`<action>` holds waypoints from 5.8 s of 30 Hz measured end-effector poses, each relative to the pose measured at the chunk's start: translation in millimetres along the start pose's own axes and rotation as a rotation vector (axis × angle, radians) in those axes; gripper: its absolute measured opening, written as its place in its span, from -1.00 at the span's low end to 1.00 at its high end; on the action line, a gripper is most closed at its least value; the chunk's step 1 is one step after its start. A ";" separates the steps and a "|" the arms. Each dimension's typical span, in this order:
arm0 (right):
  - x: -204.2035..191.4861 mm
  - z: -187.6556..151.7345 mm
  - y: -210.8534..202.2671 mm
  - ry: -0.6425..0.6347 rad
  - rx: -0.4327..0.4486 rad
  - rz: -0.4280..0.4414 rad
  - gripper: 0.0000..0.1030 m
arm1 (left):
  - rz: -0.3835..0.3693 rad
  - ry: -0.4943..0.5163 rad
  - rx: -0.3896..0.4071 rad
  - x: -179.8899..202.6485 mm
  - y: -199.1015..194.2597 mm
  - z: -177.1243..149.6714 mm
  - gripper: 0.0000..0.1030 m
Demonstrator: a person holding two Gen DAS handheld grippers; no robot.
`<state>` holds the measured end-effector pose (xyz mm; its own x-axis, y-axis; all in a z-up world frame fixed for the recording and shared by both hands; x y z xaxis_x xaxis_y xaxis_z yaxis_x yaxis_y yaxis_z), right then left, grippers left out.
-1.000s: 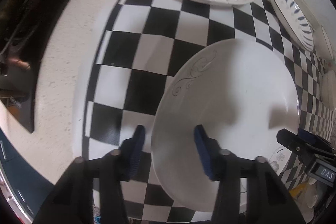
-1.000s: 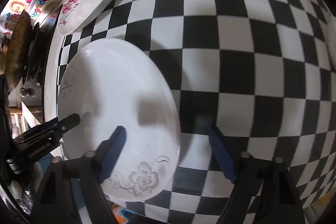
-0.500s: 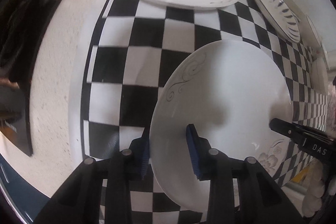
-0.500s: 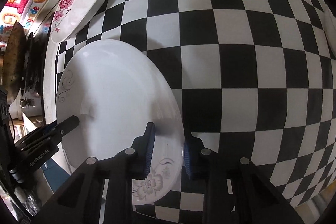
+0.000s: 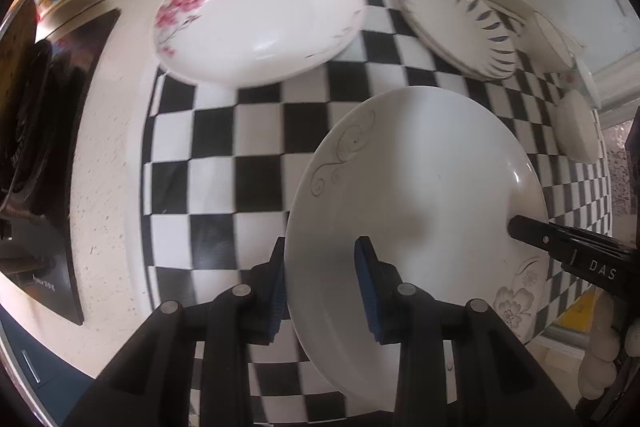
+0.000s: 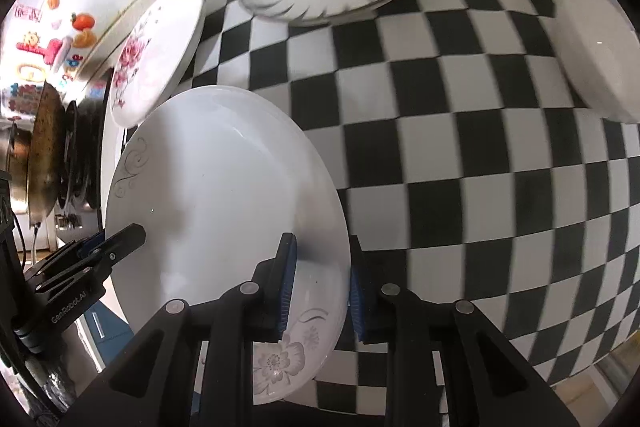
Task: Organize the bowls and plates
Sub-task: 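Carry the large white plate with both tools and lower it onto the cloth, then move both tools to the pink-flower plate and grip its rim, then lift the pink-flower plate with both tools and lower it onto the white plate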
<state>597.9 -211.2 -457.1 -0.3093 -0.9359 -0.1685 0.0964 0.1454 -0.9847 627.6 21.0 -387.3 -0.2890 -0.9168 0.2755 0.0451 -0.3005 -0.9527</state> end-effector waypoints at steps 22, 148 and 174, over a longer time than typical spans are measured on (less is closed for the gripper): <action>111.9 -10.5 4.2 0.066 -0.025 -0.056 -0.50 | 0.022 0.114 -0.129 98.2 87.1 1.0 -0.42; 79.8 50.9 -78.9 -0.076 0.066 0.079 -0.66 | -0.018 -0.013 0.108 85.3 2.1 39.0 -0.47; 124.4 -12.6 -0.5 -0.063 -0.063 0.044 -0.66 | 0.039 -0.013 -0.100 93.5 85.5 -15.9 -0.46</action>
<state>547.4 -323.6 -478.1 -0.2453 -0.9464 -0.2101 0.0485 0.2045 -0.9777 589.2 -86.3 -444.9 -0.2759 -0.9311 0.2387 -0.0392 -0.2372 -0.9707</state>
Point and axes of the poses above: each gripper's, at about its wrist camera, not at the fingertips, and y roughly the way its jaws point, x to its right, z to its top, the point moved 3 cm from there along y, roughly the way its jaws point, and after that the axes turned 8 degrees about -z, right-handed, at the moved point
